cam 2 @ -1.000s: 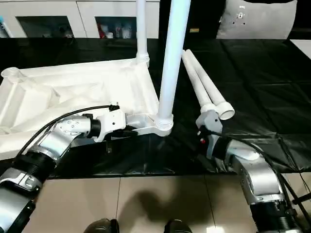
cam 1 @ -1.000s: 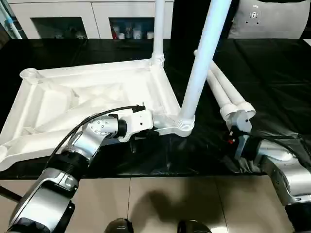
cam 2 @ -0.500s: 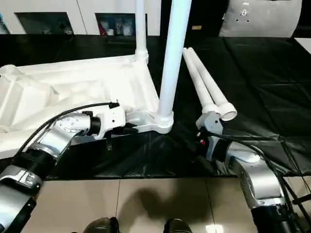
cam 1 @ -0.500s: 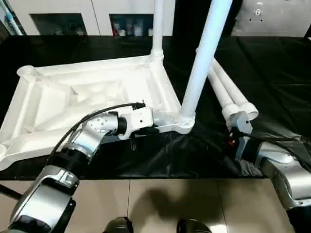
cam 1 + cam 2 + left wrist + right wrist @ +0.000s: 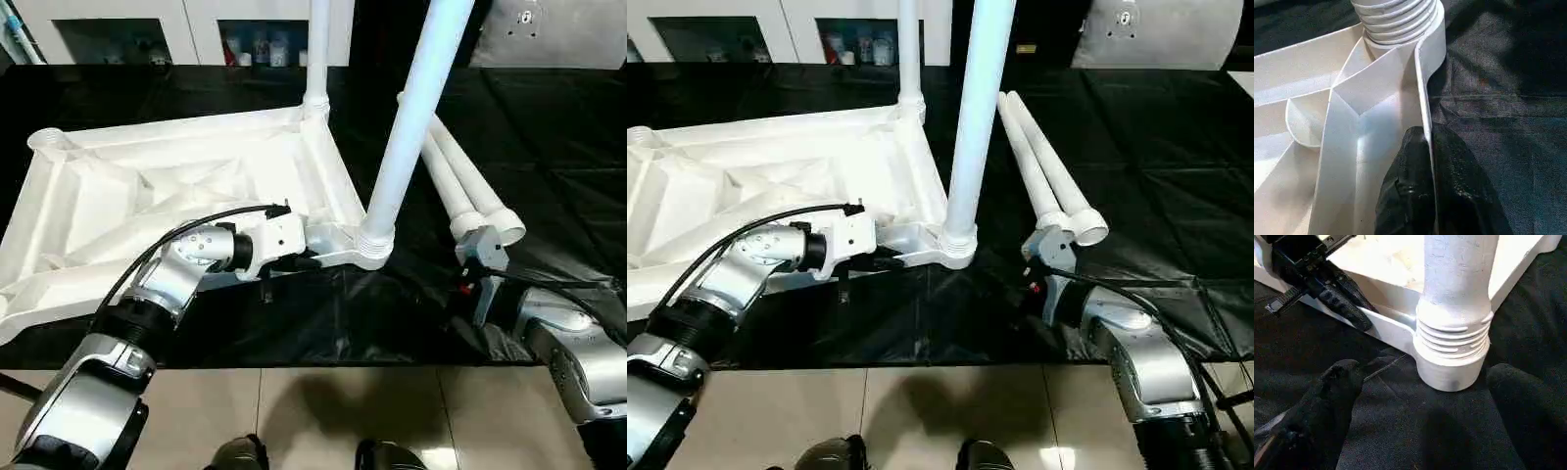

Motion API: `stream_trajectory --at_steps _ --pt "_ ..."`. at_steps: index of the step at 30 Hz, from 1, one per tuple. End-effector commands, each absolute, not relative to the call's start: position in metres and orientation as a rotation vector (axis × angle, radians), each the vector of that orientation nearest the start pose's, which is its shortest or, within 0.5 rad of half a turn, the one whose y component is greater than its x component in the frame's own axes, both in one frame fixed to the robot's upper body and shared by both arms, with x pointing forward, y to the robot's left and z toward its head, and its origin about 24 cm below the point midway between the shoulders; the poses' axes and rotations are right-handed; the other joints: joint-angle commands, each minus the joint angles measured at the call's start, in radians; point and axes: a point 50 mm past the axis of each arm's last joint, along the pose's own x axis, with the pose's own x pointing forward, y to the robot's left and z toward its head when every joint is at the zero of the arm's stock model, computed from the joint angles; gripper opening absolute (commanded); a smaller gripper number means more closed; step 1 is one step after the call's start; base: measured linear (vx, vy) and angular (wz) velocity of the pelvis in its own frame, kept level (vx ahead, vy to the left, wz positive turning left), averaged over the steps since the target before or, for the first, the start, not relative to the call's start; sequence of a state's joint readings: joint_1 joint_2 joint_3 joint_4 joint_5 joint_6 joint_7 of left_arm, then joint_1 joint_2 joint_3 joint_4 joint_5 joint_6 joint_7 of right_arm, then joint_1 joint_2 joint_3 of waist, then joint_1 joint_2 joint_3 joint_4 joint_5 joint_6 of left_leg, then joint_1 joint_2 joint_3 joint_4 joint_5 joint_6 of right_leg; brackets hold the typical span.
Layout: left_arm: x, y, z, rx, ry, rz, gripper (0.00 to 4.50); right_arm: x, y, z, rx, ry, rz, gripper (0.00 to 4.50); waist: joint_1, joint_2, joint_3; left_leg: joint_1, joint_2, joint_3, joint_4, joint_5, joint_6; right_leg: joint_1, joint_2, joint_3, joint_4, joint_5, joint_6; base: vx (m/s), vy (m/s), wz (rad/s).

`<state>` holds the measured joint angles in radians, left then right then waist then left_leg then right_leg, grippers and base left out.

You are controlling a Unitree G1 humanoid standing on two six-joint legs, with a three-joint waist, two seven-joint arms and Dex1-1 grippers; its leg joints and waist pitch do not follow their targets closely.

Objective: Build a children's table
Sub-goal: Rotate leg to tighten

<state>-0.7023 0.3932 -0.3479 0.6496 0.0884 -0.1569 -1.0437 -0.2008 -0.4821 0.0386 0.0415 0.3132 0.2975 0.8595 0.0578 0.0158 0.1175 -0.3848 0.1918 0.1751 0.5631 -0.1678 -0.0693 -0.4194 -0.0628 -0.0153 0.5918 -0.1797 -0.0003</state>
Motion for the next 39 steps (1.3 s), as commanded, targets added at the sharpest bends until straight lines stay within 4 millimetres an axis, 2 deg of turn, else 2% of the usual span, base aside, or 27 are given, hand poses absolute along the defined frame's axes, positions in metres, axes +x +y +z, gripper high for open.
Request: stream_trajectory --at_steps 1,4,7,8,11,13,15,16,17,18,21,24,25,28,29,39 --pt "0.332 0.131 0.072 0.724 0.261 -1.283 0.00 0.271 -0.185 0.079 -0.102 0.203 0.899 4.46 -0.003 -0.007 -0.045 0.015 0.031 -0.003 -0.070 -0.253 0.045 0.042 -0.060 0.032 -0.078 -0.235 -0.214 0.000 0.000 0.00" --pt "0.329 0.128 0.073 0.727 0.251 -1.325 0.00 0.273 -0.184 0.081 -0.104 0.195 0.910 4.46 -0.004 -0.006 -0.042 0.014 0.032 -0.004 -0.072 -0.258 0.039 0.042 -0.062 0.033 -0.079 -0.261 -0.209 0.000 0.000 0.00" --pt "0.325 0.127 0.072 0.734 0.248 -1.360 0.00 0.274 -0.183 0.082 -0.109 0.191 0.924 4.46 -0.005 -0.003 -0.044 0.012 0.031 -0.003 -0.068 -0.203 0.051 0.046 -0.060 0.033 -0.071 -0.176 -0.222 0.000 0.000 0.00" --pt "0.323 0.125 0.072 0.744 0.247 -1.383 0.00 0.275 -0.181 0.083 -0.110 0.189 0.942 4.46 -0.003 0.002 -0.046 0.013 0.031 -0.003 -0.066 -0.180 0.056 0.046 -0.059 0.032 -0.066 -0.124 -0.235 0.000 0.000 0.00" --pt "0.319 0.123 0.071 0.752 0.248 -1.412 0.00 0.275 -0.179 0.085 -0.112 0.189 0.973 4.46 -0.003 0.003 -0.051 0.014 0.030 0.000 -0.059 -0.125 0.080 0.053 -0.056 0.032 -0.054 0.010 -0.268 0.000 0.000 0.00" --pt "0.317 0.122 0.071 0.753 0.246 -1.422 0.00 0.275 -0.178 0.085 -0.118 0.188 0.979 4.46 0.001 0.004 -0.052 0.015 0.030 0.002 -0.056 -0.103 0.092 0.055 -0.056 0.032 -0.050 0.056 -0.280 0.000 0.000 0.00" --pt "0.314 0.120 0.072 0.750 0.242 -1.447 0.00 0.277 -0.176 0.086 -0.133 0.185 0.992 4.46 0.006 0.018 -0.054 0.015 0.032 -0.002 -0.056 -0.097 0.093 0.059 -0.057 0.029 -0.044 0.080 -0.291 0.000 0.000 0.00" --pt "0.314 0.120 0.072 0.750 0.242 -1.447 0.00 0.277 -0.176 0.086 -0.133 0.185 0.992 4.46 0.005 0.015 -0.053 0.016 0.033 0.000 -0.058 -0.105 0.093 0.057 -0.056 0.028 -0.047 0.073 -0.292 0.000 0.000 0.00" --pt "0.310 0.119 0.071 0.751 0.243 -1.463 0.00 0.278 -0.175 0.085 -0.134 0.186 1.010 4.46 0.007 0.021 -0.055 0.017 0.033 -0.002 -0.057 -0.116 0.088 0.059 -0.057 0.027 -0.046 0.062 -0.296 0.000 0.000 0.00" --pt "0.309 0.119 0.071 0.754 0.244 -1.470 0.00 0.278 -0.174 0.085 -0.130 0.188 1.020 4.46 0.006 0.017 -0.055 0.017 0.033 -0.001 -0.057 -0.127 0.084 0.060 -0.058 0.028 -0.046 0.054 -0.300 0.000 0.000 0.00" --pt "0.304 0.118 0.070 0.761 0.249 -1.497 0.00 0.280 -0.173 0.085 -0.113 0.192 1.052 4.30 0.007 0.015 -0.055 0.016 0.034 0.000 -0.058 -0.134 0.081 0.062 -0.059 0.029 -0.047 0.027 -0.303 0.000 0.000 0.00" --pt "0.302 0.117 0.070 0.763 0.249 -1.507 0.00 0.281 -0.172 0.086 -0.110 0.195 1.068 4.02 0.010 0.018 -0.055 0.019 0.034 0.001 -0.056 -0.133 0.078 0.059 -0.057 0.030 -0.047 0.017 -0.301 0.000 0.000 0.00" --pt "0.301 0.116 0.070 0.767 0.250 -1.512 0.00 0.282 -0.171 0.085 -0.112 0.198 1.077 3.93 0.009 0.008 -0.058 0.018 0.034 0.002 -0.056 -0.129 0.080 0.061 -0.057 0.030 -0.047 0.018 -0.300 0.000 0.000 0.00" --pt "0.300 0.117 0.070 0.773 0.252 -1.517 0.00 0.285 -0.171 0.085 -0.120 0.201 1.083 3.73 0.010 0.010 -0.061 0.017 0.033 0.001 -0.053 -0.113 0.085 0.061 -0.058 0.029 -0.043 0.018 -0.300 0.000 0.000 0.00" --pt "0.299 0.116 0.070 0.775 0.253 -1.519 0.00 0.286 -0.171 0.084 -0.122 0.201 1.083 3.50 0.010 0.011 -0.062 0.018 0.033 0.002 -0.051 -0.113 0.086 0.059 -0.059 0.030 -0.043 0.016 -0.300 0.000 0.000 0.00" --pt "0.294 0.114 0.068 0.787 0.253 -1.537 0.00 0.292 -0.167 0.089 -0.122 0.188 1.134 2.76 0.015 0.007 -0.076 0.016 0.030 0.003 -0.041 -0.058 0.116 0.065 -0.055 0.027 -0.029 0.094 -0.313 0.000 0.000 0.00"
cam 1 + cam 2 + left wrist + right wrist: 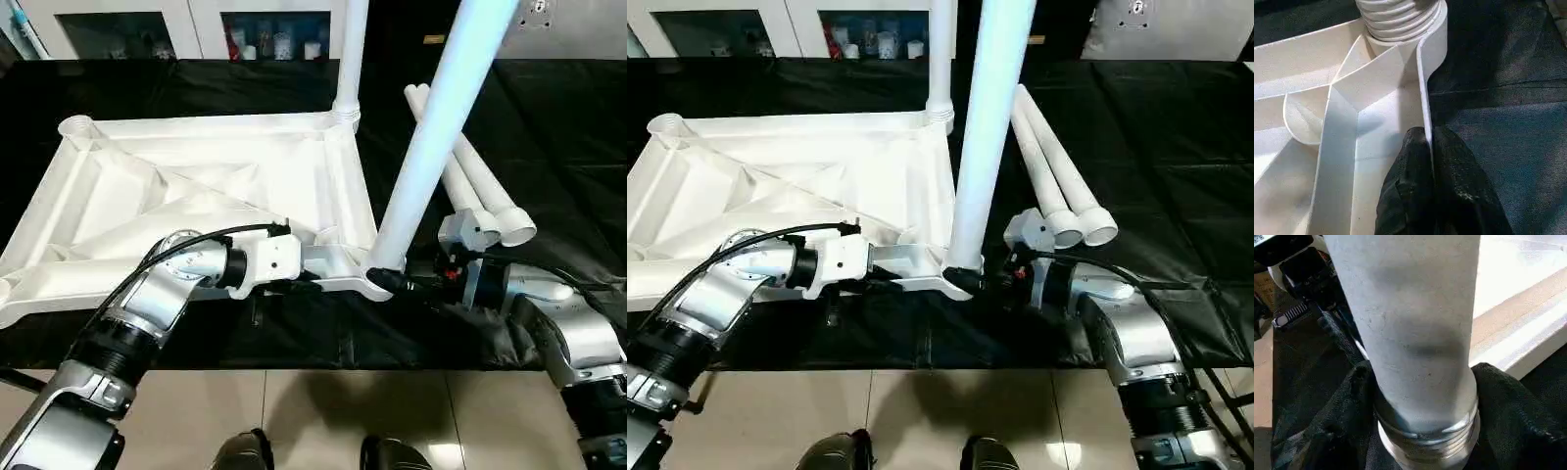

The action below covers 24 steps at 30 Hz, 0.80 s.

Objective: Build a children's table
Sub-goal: Rotate leg to tighten

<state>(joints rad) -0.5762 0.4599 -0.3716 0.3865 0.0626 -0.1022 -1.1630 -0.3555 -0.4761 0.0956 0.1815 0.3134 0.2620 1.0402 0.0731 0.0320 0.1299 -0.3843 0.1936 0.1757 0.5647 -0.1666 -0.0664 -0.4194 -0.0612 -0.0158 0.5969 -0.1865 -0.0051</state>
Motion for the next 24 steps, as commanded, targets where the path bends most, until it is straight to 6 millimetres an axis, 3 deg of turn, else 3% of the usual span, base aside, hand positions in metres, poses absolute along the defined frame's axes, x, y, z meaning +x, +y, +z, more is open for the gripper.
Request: stream_trajectory --at_steps 1,4,7,13,14,16,17,22,23,24 --pt "0.294 0.114 0.067 0.788 0.254 -1.537 0.00 0.292 -0.168 0.088 -0.123 0.194 1.142 2.75 0.000 -0.009 -0.089 0.015 0.028 0.002 -0.041 -0.056 0.115 0.066 -0.057 0.028 -0.033 0.104 -0.308 0.000 0.000 0.00" --pt "0.294 0.114 0.066 0.786 0.260 -1.525 0.00 0.289 -0.167 0.084 -0.119 0.217 1.162 2.71 0.001 -0.010 -0.090 0.014 0.028 0.003 -0.039 -0.044 0.126 0.066 -0.056 0.027 -0.031 0.118 -0.311 0.000 0.000 0.00" --pt "0.295 0.115 0.065 0.772 0.268 -1.497 0.00 0.286 -0.166 0.080 -0.111 0.233 1.169 2.70 0.002 -0.012 -0.089 0.014 0.029 0.003 -0.040 -0.072 0.117 0.065 -0.058 0.028 -0.035 0.064 -0.307 0.000 0.000 0.00" --pt "0.308 0.105 0.072 0.607 0.274 -1.311 0.00 0.287 -0.157 0.063 -0.059 0.294 1.002 2.70 0.005 -0.013 -0.082 0.019 0.028 0.002 -0.046 -0.141 0.068 0.057 -0.059 0.031 -0.050 -0.103 -0.278 0.000 0.000 0.00" --pt "0.316 0.092 0.077 0.515 0.269 -1.217 0.00 0.294 -0.145 0.053 -0.020 0.308 0.837 2.70 0.002 -0.013 -0.078 0.020 0.027 0.002 -0.049 -0.165 0.048 0.053 -0.058 0.031 -0.055 -0.157 -0.267 0.000 0.000 0.00" --pt "0.321 0.081 0.081 0.445 0.270 -1.146 0.00 0.298 -0.136 0.047 0.008 0.307 0.741 2.70 -0.006 -0.010 -0.073 0.019 0.024 -0.003 -0.056 -0.221 0.005 0.050 -0.062 0.030 -0.064 -0.286 -0.238 0.000 0.000 0.00" --pt "0.323 0.076 0.082 0.418 0.271 -1.124 0.00 0.300 -0.132 0.045 0.016 0.310 0.703 2.70 -0.014 -0.016 -0.072 0.023 0.021 -0.006 -0.059 -0.257 -0.017 0.049 -0.063 0.030 -0.072 -0.366 -0.208 0.000 0.000 0.00" --pt "0.331 0.045 0.088 0.362 0.257 -1.016 0.00 0.314 -0.120 0.036 0.081 0.333 0.457 2.69 -0.027 -0.018 -0.068 0.030 0.010 -0.008 -0.061 -0.321 -0.007 0.036 -0.062 0.032 -0.097 -0.507 -0.137 0.000 0.000 0.00" --pt "0.335 0.040 0.090 0.380 0.236 -0.982 0.00 0.318 -0.117 0.037 0.076 0.329 0.437 2.69 -0.026 -0.013 -0.071 0.032 0.009 -0.011 -0.060 -0.321 -0.003 0.035 -0.064 0.030 -0.101 -0.526 -0.125 0.000 0.000 0.00" --pt "0.335 0.040 0.090 0.380 0.236 -0.981 0.00 0.318 -0.117 0.037 0.076 0.329 0.437 2.69 -0.028 -0.016 -0.072 0.026 0.011 -0.013 -0.064 -0.311 -0.002 0.040 -0.062 0.028 -0.099 -0.500 -0.120 0.000 0.000 0.00"
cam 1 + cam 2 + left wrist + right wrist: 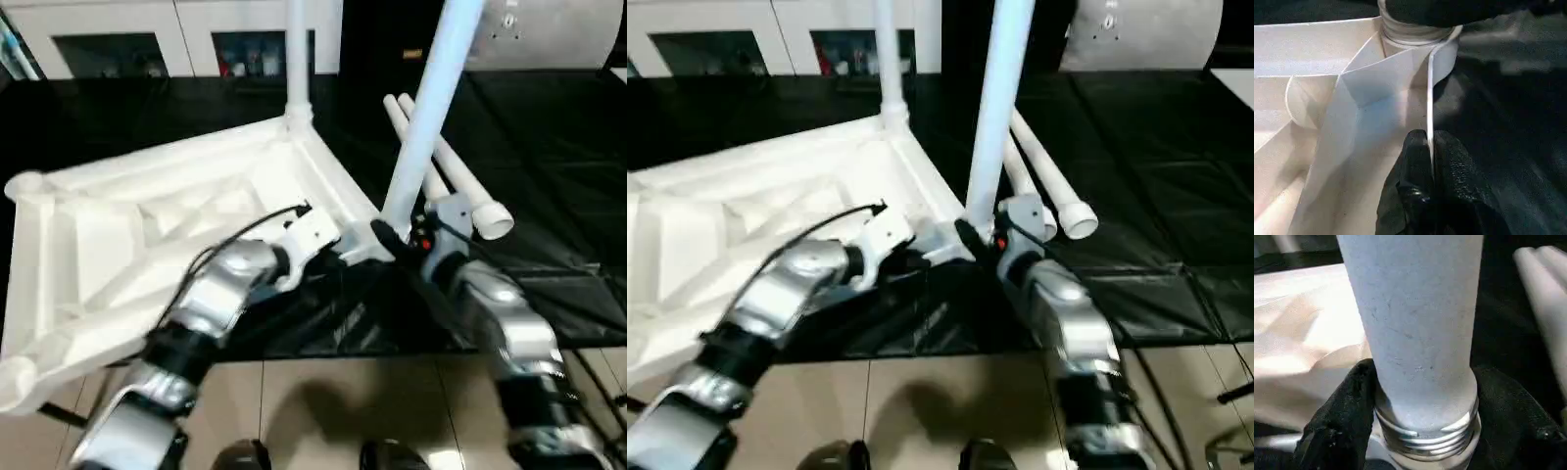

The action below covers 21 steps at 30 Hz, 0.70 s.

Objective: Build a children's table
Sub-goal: Rotate leg to tighten

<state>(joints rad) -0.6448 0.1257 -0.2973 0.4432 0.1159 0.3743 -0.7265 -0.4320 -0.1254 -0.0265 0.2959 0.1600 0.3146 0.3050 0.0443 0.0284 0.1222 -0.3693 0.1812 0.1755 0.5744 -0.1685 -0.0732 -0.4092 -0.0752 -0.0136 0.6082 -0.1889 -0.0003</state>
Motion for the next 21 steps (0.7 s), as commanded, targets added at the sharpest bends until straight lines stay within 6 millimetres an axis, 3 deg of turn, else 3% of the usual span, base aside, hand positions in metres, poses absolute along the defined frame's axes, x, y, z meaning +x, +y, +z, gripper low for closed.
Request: stream_trajectory --at_steps 1,2,6,9,12,15,21 --pt "0.337 0.040 0.091 0.397 0.222 -0.969 0.00 0.319 -0.116 0.039 0.093 0.316 0.448 2.69 0.002 -0.012 -0.066 0.010 0.024 -0.013 -0.075 -0.305 0.008 0.030 -0.047 0.026 -0.108 -0.479 -0.125 0.000 0.000 0.00" --pt "0.338 0.041 0.092 0.418 0.219 -0.955 0.00 0.318 -0.116 0.041 0.105 0.297 0.444 3.25 0.001 -0.009 -0.066 0.009 0.026 -0.012 -0.076 -0.309 0.016 0.029 -0.047 0.027 -0.108 -0.443 -0.129 0.000 0.000 0.00" --pt "0.338 0.052 0.090 0.484 0.229 -0.968 0.00 0.316 -0.126 0.045 0.068 0.250 0.449 3.60 0.004 -0.004 -0.074 0.003 0.029 -0.014 -0.076 -0.272 0.035 0.036 -0.046 0.025 -0.095 -0.303 -0.172 0.000 0.000 0.00" --pt "0.338 0.061 0.086 0.522 0.234 -0.999 0.00 0.314 -0.138 0.051 0.052 0.208 0.467 3.87 0.003 -0.005 -0.075 -0.003 0.027 -0.012 -0.074 -0.255 0.044 0.043 -0.047 0.024 -0.092 -0.250 -0.189 0.000 0.000 0.00" --pt "0.337 0.072 0.081 0.556 0.247 -1.022 0.00 0.312 -0.154 0.060 0.030 0.153 0.508 4.27 0.004 -0.007 -0.085 -0.011 0.026 -0.008 -0.061 -0.160 0.085 0.048 -0.047 0.023 -0.079 -0.119 -0.223 0.000 0.000 0.00" --pt "0.330 0.085 0.074 0.605 0.257 -1.121 0.00 0.304 -0.178 0.074 -0.032 0.111 0.628 4.38 0.010 -0.004 -0.088 -0.014 0.027 -0.007 -0.054 -0.120 0.125 0.054 -0.046 0.021 -0.069 -0.030 -0.249 0.000 0.000 0.00" --pt "0.319 0.098 0.067 0.672 0.281 -1.274 0.00 0.292 -0.188 0.085 -0.113 0.147 0.857 4.45 0.012 0.003 -0.087 -0.005 0.035 -0.004 -0.053 -0.136 0.145 0.052 -0.048 0.019 -0.065 -0.002 -0.294 0.000 0.000 0.00"
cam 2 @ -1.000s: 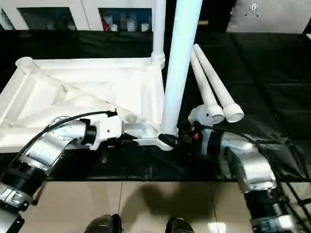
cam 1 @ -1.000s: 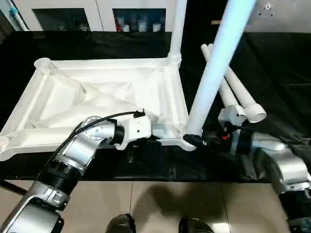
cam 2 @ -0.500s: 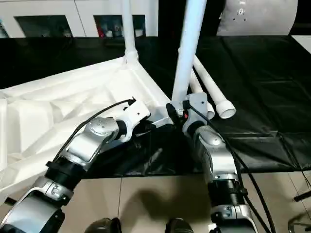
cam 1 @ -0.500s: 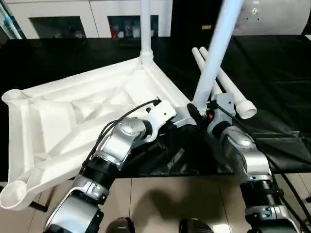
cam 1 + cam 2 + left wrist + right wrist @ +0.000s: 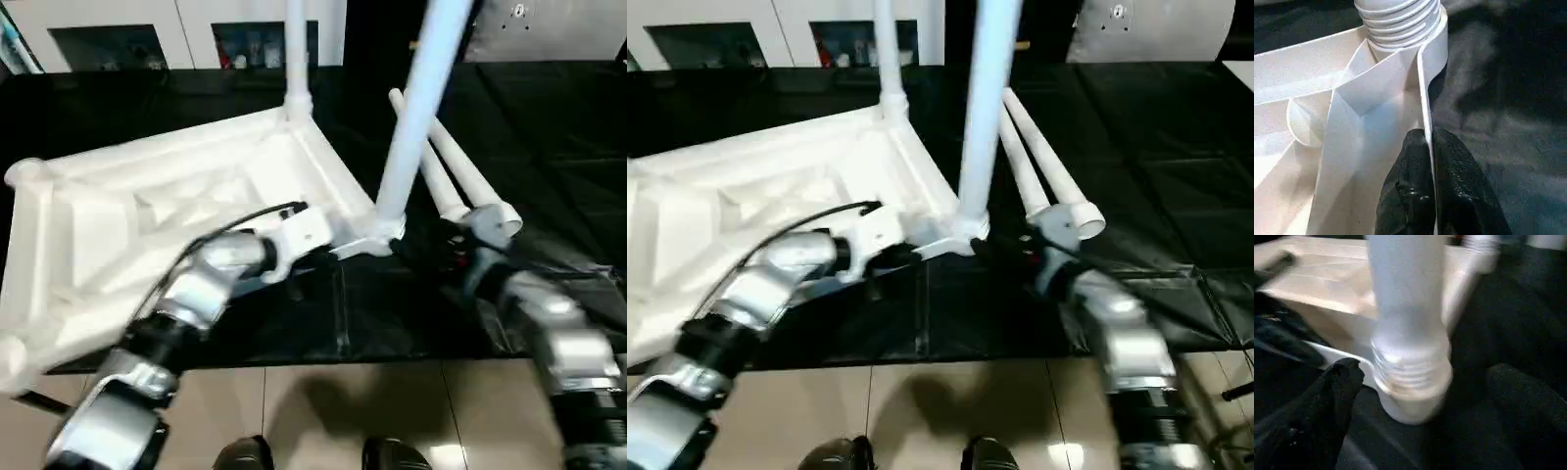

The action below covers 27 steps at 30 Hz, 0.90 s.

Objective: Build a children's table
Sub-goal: Rotate leg to tighten

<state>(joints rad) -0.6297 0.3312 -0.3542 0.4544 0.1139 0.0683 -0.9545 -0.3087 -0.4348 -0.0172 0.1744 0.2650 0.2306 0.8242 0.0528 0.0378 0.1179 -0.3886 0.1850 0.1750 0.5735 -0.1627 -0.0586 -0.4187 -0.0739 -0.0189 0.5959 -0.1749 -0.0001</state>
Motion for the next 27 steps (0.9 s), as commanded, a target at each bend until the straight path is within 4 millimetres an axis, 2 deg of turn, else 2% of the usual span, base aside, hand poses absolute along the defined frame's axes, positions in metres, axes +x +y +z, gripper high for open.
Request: stream_trajectory --at_steps 1,3,4,6,10,11,13,14,16,18,27 --pt "0.319 0.099 0.067 0.682 0.284 -1.288 0.00 0.292 -0.189 0.086 -0.118 0.152 0.876 4.45 0.004 -0.008 -0.084 0.015 0.033 -0.004 -0.052 -0.143 0.131 0.062 -0.049 0.024 -0.053 -0.020 -0.296 0.000 0.000 0.00" --pt "0.316 0.103 0.066 0.713 0.294 -1.352 0.00 0.289 -0.191 0.087 -0.153 0.183 0.950 4.45 0.007 -0.013 -0.082 0.016 0.033 -0.002 -0.053 -0.156 0.124 0.061 -0.050 0.024 -0.055 -0.050 -0.297 0.000 0.000 0.00" --pt "0.315 0.104 0.066 0.717 0.296 -1.361 0.00 0.289 -0.191 0.087 -0.158 0.187 0.961 4.45 0.011 -0.011 -0.081 0.020 0.035 -0.001 -0.054 -0.165 0.119 0.058 -0.051 0.025 -0.057 -0.073 -0.297 0.000 0.000 0.00" --pt "0.309 0.107 0.066 0.748 0.304 -1.468 0.00 0.288 -0.189 0.088 -0.200 0.207 1.048 4.45 0.015 -0.015 -0.082 0.018 0.035 -0.002 -0.054 -0.164 0.110 0.060 -0.053 0.024 -0.055 -0.095 -0.292 0.000 0.000 0.00" --pt "0.304 0.108 0.067 0.760 0.309 -1.541 0.00 0.288 -0.187 0.087 -0.207 0.223 1.110 4.45 0.017 -0.012 -0.083 0.018 0.037 0.001 -0.054 -0.162 0.106 0.057 -0.053 0.024 -0.051 -0.090 -0.296 0.000 0.000 0.00" --pt "0.303 0.108 0.067 0.761 0.308 -1.551 0.00 0.288 -0.186 0.087 -0.207 0.227 1.121 4.16 0.018 -0.012 -0.083 0.018 0.037 0.001 -0.053 -0.159 0.105 0.056 -0.052 0.024 -0.051 -0.086 -0.296 0.000 0.000 0.00" --pt "0.302 0.107 0.068 0.764 0.302 -1.575 0.00 0.289 -0.184 0.086 -0.199 0.238 1.150 4.01 0.022 -0.011 -0.086 0.019 0.038 0.002 -0.051 -0.147 0.109 0.056 -0.053 0.024 -0.048 -0.068 -0.303 0.000 0.000 0.00" --pt "0.302 0.107 0.068 0.765 0.300 -1.583 0.00 0.289 -0.183 0.085 -0.191 0.243 1.167 4.01 0.027 -0.017 -0.087 0.019 0.038 0.003 -0.049 -0.136 0.114 0.057 -0.053 0.025 -0.045 -0.060 -0.304 0.000 0.000 0.00" --pt "0.302 0.107 0.069 0.770 0.298 -1.592 0.00 0.288 -0.181 0.085 -0.176 0.255 1.201 3.76 0.031 -0.015 -0.088 0.019 0.039 0.004 -0.048 -0.131 0.118 0.056 -0.053 0.024 -0.045 -0.058 -0.301 0.000 0.000 0.00" --pt "0.303 0.107 0.070 0.770 0.295 -1.597 0.00 0.287 -0.180 0.084 -0.165 0.265 1.228 3.56 0.034 -0.020 -0.088 0.016 0.037 0.005 -0.047 -0.126 0.120 0.058 -0.053 0.024 -0.044 -0.060 -0.296 0.000 0.000 0.00" --pt "0.304 0.110 0.070 0.762 0.299 -1.601 0.00 0.284 -0.179 0.081 -0.142 0.291 1.261 2.89 0.034 -0.019 -0.084 0.018 0.037 0.004 -0.050 -0.156 0.098 0.054 -0.053 0.025 -0.050 -0.132 -0.279 0.000 0.000 0.00"
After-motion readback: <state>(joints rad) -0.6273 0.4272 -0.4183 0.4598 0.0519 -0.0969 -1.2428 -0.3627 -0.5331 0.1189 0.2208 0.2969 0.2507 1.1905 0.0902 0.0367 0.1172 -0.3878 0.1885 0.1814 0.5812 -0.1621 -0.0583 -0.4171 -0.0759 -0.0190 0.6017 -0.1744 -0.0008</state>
